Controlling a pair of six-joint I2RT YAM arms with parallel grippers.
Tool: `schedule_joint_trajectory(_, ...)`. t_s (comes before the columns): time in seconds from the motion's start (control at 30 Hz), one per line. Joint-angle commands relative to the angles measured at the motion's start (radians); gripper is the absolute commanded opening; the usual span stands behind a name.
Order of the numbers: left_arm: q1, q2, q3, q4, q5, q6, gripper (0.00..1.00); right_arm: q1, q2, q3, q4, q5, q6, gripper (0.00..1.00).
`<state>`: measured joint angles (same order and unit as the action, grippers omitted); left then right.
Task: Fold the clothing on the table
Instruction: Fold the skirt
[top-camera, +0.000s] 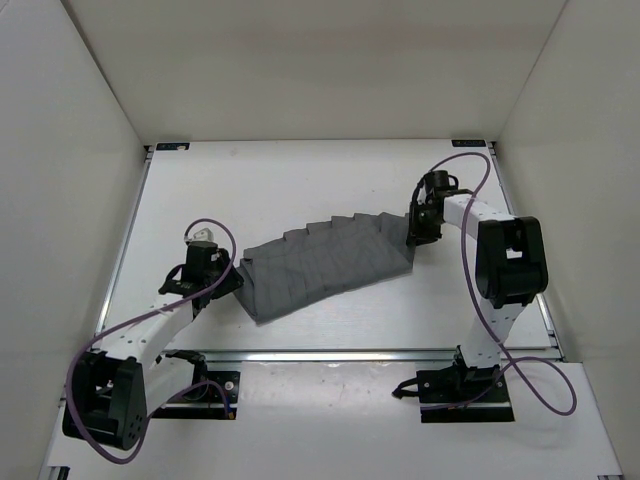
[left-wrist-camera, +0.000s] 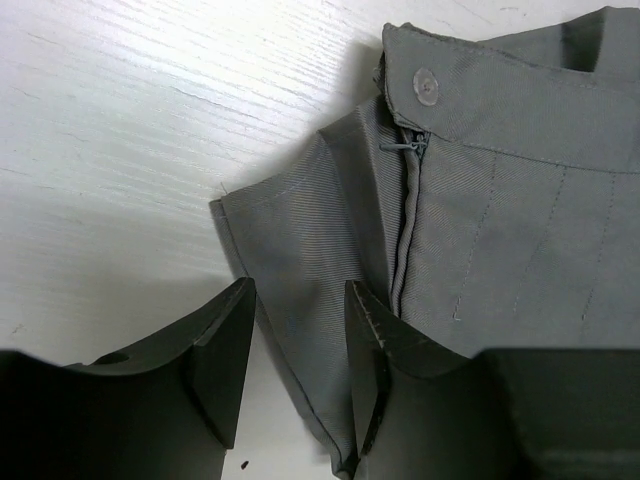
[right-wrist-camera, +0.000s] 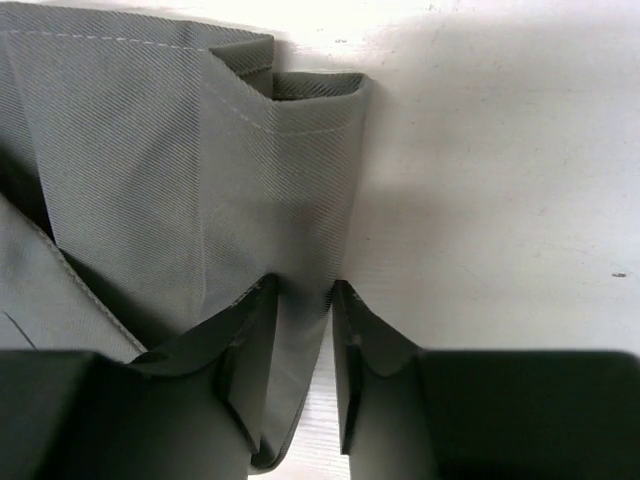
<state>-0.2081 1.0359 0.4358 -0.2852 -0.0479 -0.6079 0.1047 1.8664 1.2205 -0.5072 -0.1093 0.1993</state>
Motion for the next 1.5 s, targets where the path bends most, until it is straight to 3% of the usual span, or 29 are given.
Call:
schedule_joint_trajectory(0.0,-0.001,0.006,-0.006,0.000,-0.001,-0.001,0.51,0.006,0.013,0.037,-0.008,-0.010,0.002,0.25)
schedule_joint_trajectory(0.17,-0.022,0.058,0.000,-0.011,-0.029,0.008,0.53,0.016,0.013,0.056,-0.031,-0.027,-0.009,0.00)
schedule_joint_trajectory(0.27,-0.011,0.098,-0.005,-0.003,-0.021,0.016,0.54,0.035,-0.044,0.068,-0.040,-0.093,-0.024,0.00)
schedule_joint_trajectory(0.43,-0.031,0.144,-0.011,0.026,-0.032,0.010,0.40,0.145,-0.173,0.108,-0.002,-0.268,-0.025,0.00)
schedule_joint_trajectory(0.63,-0.030,0.170,-0.014,0.046,-0.018,0.008,0.28,0.436,-0.222,0.165,0.090,-0.449,0.069,0.00)
schedule_joint_trajectory(0.93,-0.013,0.122,-0.043,0.057,0.003,-0.004,0.21,0.645,-0.063,0.194,0.335,-0.681,0.213,0.00)
schedule_joint_trajectory(1.47,-0.013,0.121,-0.052,0.072,-0.001,-0.001,0.20,0.816,0.269,0.392,0.346,-0.804,0.186,0.00)
